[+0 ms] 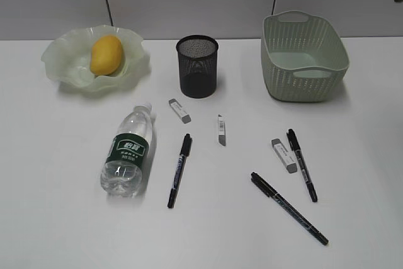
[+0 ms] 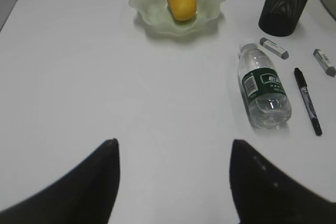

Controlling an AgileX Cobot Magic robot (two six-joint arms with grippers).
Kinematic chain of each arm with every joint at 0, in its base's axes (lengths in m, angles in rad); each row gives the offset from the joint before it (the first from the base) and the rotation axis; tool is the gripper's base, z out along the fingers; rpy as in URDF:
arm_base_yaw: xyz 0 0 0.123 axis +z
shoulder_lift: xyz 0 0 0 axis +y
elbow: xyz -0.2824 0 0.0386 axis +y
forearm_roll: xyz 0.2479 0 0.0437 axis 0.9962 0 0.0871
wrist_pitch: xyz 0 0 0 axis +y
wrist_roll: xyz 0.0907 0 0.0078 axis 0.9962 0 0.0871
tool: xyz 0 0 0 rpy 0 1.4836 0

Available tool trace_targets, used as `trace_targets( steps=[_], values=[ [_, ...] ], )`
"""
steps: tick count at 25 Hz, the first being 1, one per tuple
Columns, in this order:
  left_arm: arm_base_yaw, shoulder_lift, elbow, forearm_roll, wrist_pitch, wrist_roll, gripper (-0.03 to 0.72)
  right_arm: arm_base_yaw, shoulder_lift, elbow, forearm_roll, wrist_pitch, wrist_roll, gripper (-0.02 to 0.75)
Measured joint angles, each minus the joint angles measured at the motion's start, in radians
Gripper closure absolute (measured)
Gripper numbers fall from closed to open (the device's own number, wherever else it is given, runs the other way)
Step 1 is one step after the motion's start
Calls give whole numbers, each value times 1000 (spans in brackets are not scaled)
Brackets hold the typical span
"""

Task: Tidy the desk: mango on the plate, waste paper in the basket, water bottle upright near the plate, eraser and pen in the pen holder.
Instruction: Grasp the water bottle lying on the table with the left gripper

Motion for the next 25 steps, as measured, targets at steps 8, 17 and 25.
trace_targets(
  steps=[8, 17, 25],
  values=[
    [0, 3, 0, 0, 0, 0, 190, 0, -392, 518, 10, -76, 0, 156],
    [0, 149, 1, 0, -1, 0, 190, 0, -867, 899, -12, -186, 0, 156],
    [0, 286, 1, 0, -1, 0, 190, 0, -1248, 951, -50, -180, -7, 156]
  ],
)
